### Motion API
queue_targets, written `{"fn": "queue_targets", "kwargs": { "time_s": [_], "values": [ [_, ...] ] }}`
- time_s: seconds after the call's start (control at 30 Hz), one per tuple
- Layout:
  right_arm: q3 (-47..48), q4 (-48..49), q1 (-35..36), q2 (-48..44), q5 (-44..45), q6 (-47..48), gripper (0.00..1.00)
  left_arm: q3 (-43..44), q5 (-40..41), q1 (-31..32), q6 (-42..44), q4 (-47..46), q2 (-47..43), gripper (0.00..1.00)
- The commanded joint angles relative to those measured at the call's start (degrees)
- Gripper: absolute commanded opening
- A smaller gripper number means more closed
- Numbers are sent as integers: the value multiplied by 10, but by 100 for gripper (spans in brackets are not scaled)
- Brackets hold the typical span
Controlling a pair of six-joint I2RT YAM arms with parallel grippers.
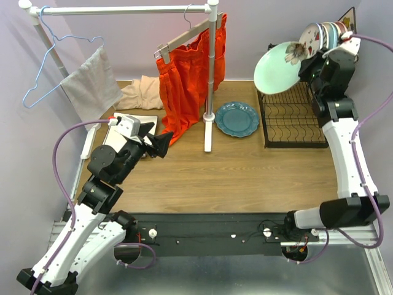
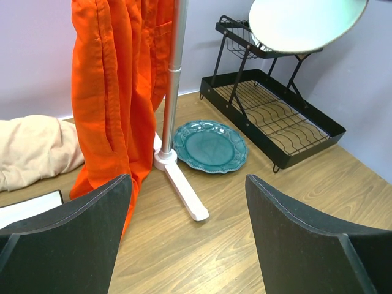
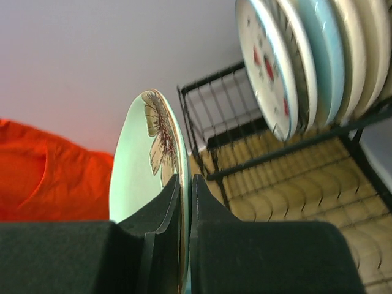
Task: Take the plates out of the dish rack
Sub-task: Place the plate at the corner of the board.
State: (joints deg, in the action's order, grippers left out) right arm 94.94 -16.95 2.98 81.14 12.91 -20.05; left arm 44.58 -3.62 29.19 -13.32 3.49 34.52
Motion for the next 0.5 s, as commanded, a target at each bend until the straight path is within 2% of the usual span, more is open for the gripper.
{"fn": "queue_targets", "kwargs": {
  "time_s": [0.0, 0.47],
  "values": [
    [-76, 51, -3, -88, -82, -94, 1, -2, -16, -3, -1, -8, -4, 84],
    [-380, 51, -3, -264, -243, -239, 1, -2, -14, -4, -1, -8, -1, 84]
  ]
}}
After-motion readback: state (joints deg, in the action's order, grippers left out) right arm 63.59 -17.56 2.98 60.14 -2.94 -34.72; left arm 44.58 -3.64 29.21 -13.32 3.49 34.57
